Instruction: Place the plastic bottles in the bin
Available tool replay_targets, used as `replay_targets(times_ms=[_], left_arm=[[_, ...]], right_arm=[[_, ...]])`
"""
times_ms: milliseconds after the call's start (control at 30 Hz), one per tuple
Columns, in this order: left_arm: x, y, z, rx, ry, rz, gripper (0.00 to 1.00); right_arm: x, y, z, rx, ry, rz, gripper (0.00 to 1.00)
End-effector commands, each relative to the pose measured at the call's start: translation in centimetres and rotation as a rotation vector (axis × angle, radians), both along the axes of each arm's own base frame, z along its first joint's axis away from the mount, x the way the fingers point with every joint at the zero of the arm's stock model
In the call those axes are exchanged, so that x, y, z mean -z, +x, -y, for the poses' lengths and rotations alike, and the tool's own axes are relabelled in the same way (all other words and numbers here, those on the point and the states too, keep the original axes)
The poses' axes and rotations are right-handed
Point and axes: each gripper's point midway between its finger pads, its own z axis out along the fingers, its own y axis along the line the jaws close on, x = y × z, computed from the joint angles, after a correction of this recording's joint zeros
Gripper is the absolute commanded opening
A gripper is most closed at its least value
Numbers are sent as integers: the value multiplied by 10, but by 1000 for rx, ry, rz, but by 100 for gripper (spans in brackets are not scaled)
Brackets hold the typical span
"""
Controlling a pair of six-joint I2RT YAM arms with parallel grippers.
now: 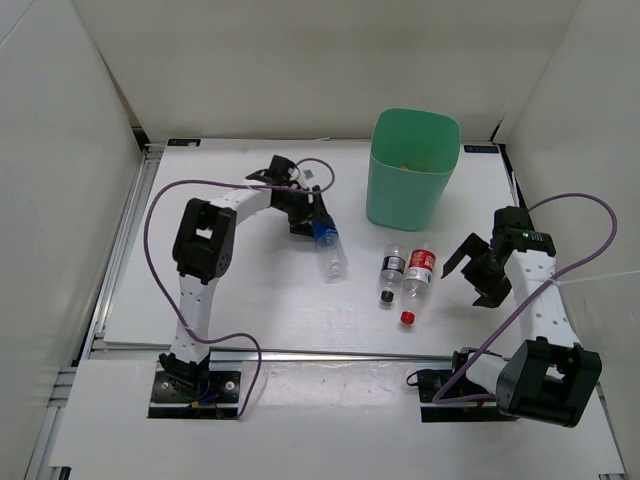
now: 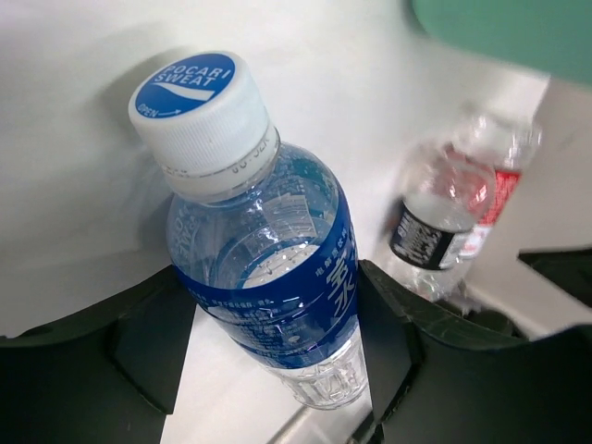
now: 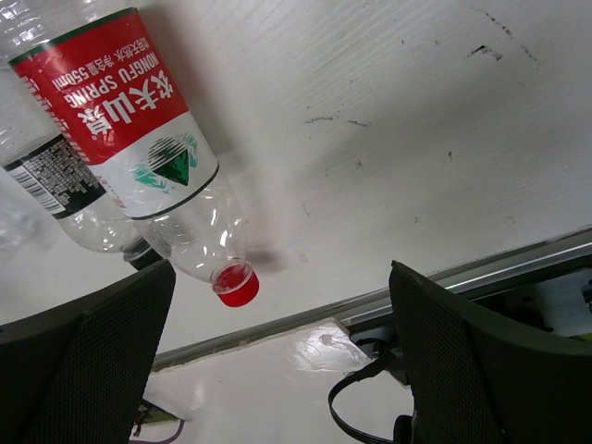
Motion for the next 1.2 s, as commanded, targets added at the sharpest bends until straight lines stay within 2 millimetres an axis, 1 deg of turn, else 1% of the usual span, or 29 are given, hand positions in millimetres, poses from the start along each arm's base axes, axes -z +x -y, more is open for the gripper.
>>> replay_targets(times_ms=[0, 33, 67, 133, 200, 233, 267, 333, 367, 400, 433, 467, 500, 533, 567, 600, 633, 667, 733, 767, 833, 867, 933, 967, 1000, 1033, 1067, 1100, 1167], left_arm=[[-58, 31, -35, -75, 14, 150, 42], [-79, 45, -40, -97, -4, 201, 42], [-86, 51, -40, -98, -1, 232, 42], [-118, 72, -48, -132, -20, 315, 41], [-138, 83, -51, -151, -40, 360, 41], [-162, 94, -53, -162, -60, 417, 41], [-177, 98, -51, -177, -79, 433, 41], [-195, 111, -52, -202, -103, 467, 41], [-229, 123, -55, -221, -136, 540, 41], [-245, 128, -53, -238, -162, 557, 41], [-249, 139, -55, -256, -174, 567, 41], [-291, 147, -54, -274, -215, 661, 41], [-307, 153, -53, -302, -248, 684, 41], [-313, 165, -58, -337, -265, 705, 41], [-340, 166, -63, -355, -306, 762, 41], [-349, 170, -63, -389, -334, 765, 41], [-372, 173, -66, -419, -371, 837, 42], [-367, 177, -66, -438, -379, 831, 43], [-382, 176, -64, -463, -454, 844, 43], [-398, 178, -65, -476, -497, 891, 44], [-410, 177, -51, -464, -557, 906, 44], [-402, 181, -36, -449, -575, 889, 44], [-416, 173, -23, -430, -631, 918, 44], [-418, 166, -12, -410, -647, 923, 44], [-411, 169, -11, -411, -664, 930, 44], [-415, 161, -2, -396, -691, 937, 44], [-414, 163, 1, -412, -694, 943, 46], [-428, 155, 5, -399, -716, 966, 46], [-424, 161, 13, -413, -739, 951, 46]], right_arm=[[-2, 0, 6, 6, -25, 8, 100], [-2, 0, 8, 10, -38, 6, 100], [-2, 0, 10, 13, -50, 5, 100], [-4, 2, 10, 13, -51, 14, 100], [-3, 2, 10, 13, -50, 4, 100], [-3, 4, 11, 14, -52, 15, 100], [-4, 7, 11, 14, -52, 17, 100], [-6, 10, 12, 14, -52, 18, 100], [-10, 13, 12, 14, -54, 32, 100], [-11, 15, 13, 14, -54, 33, 100], [-11, 15, 13, 14, -54, 33, 100], [-11, 15, 13, 14, -54, 33, 100], [-15, 20, 13, 14, -57, 53, 100], [-13, 20, 13, 14, -56, 44, 100], [-15, 22, 15, 18, -67, 51, 100], [-15, 22, 15, 18, -68, 51, 100], [-15, 22, 15, 18, -68, 51, 100], [-18, 24, 16, 18, -69, 60, 100], [-18, 24, 16, 18, -69, 60, 100], [-18, 24, 17, 20, -77, 59, 100], [-18, 24, 17, 20, -78, 59, 100], [-18, 24, 19, 23, -86, 58, 100], [-17, 21, 21, 26, -95, 47, 100], [-17, 21, 21, 26, -95, 47, 100], [-20, 23, 21, 26, -96, 56, 100], [-20, 23, 22, 29, -105, 55, 100], [-22, 23, 22, 29, -105, 53, 100], [-22, 23, 22, 29, -105, 53, 100], [-21, 20, 24, 31, -112, 43, 100]])
